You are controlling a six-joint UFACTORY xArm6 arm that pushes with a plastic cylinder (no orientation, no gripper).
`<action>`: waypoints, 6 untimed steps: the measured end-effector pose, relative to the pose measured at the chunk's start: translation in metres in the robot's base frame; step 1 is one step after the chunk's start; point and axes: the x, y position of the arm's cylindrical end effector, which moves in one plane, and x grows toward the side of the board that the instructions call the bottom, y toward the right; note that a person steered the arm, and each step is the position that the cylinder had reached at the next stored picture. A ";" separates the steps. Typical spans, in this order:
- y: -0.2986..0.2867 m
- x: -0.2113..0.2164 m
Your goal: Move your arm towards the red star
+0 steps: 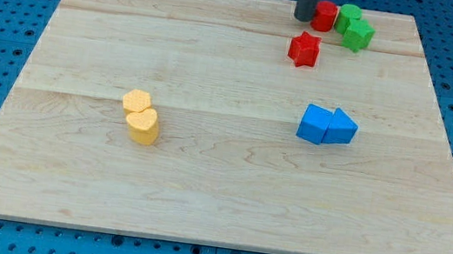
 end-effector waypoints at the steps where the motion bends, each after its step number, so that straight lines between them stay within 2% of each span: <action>1: 0.008 0.000; 2: -0.008 0.002; 3: -0.045 0.020; 4: -0.056 0.055; 5: -0.056 0.092; 6: -0.035 0.099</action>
